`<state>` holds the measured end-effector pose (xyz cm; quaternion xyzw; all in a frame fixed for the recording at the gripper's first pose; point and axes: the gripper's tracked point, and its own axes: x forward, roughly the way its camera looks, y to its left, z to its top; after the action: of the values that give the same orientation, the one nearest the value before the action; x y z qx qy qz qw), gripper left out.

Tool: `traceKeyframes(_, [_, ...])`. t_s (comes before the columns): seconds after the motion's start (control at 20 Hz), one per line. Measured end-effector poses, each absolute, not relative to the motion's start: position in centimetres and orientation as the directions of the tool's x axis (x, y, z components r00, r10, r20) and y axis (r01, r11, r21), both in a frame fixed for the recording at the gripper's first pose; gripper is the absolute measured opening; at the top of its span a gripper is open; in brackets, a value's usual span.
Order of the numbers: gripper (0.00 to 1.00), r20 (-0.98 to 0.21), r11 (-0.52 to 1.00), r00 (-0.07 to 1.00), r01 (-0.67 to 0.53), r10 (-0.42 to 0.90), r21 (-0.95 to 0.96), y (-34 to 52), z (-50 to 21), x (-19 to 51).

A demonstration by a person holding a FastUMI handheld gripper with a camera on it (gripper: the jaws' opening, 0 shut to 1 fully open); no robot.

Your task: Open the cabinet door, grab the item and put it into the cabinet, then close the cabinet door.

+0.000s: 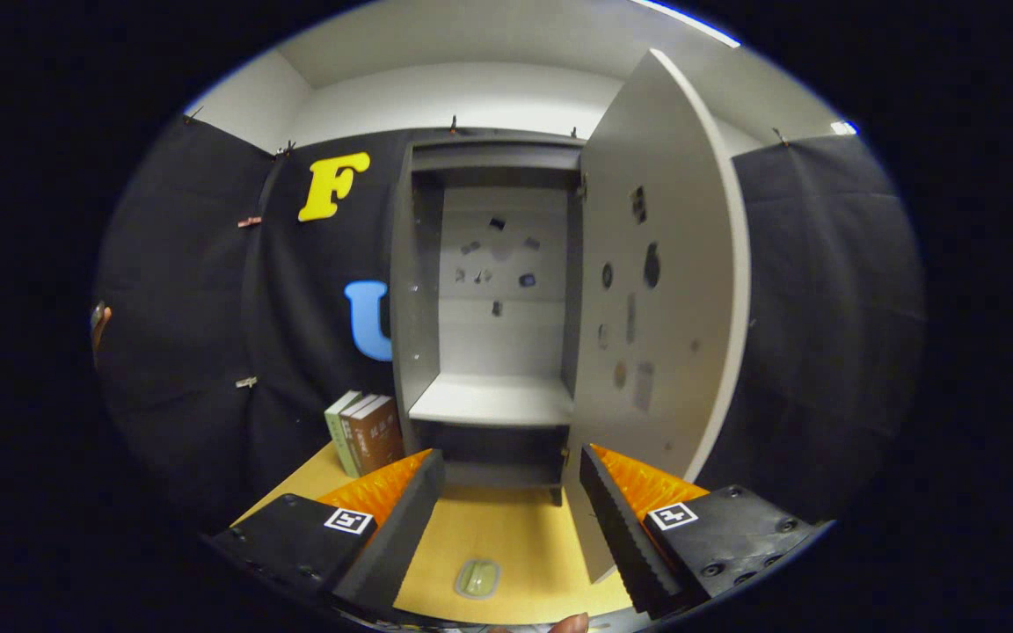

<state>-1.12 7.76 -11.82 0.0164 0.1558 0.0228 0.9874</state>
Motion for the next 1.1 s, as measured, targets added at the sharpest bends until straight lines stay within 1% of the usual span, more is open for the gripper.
traceKeyframes(0.1, [0.98, -0.422, 0.996, 0.904, -0.054, 0.077, 0.066, 10.2, -17.5, -1.0])
traceKeyframes(0.2, [0.98, -0.524, 0.997, 0.848, -0.055, 0.075, 0.054, 11.3, -23.7, -0.7])
traceKeyframes(0.4, [0.98, -0.669, 0.997, 0.739, -0.033, 0.075, 0.074, 12.6, -34.9, -0.9])
traceKeyframes(0.55, [0.98, -0.727, 0.997, 0.684, 0.002, 0.054, 0.077, 13.1, -41.7, -0.3])
traceKeyframes(0.9, [0.96, -0.809, 1.000, 0.588, 0.027, -0.023, -0.009, 12.4, -52.0, 1.4])
traceKeyframes(0.95, [0.86, -0.822, 0.999, 0.568, 0.041, -0.029, -0.007, 12.6, -53.2, 1.2])
traceKeyframes(1.0, [0.82, -0.835, 0.999, 0.549, 0.053, -0.038, -0.011, 12.4, -54.2, 1.0])
traceKeyframes(1.1, [0.65, -0.861, 0.997, 0.505, 0.064, -0.065, -0.038, 11.7, -55.8, 0.2])
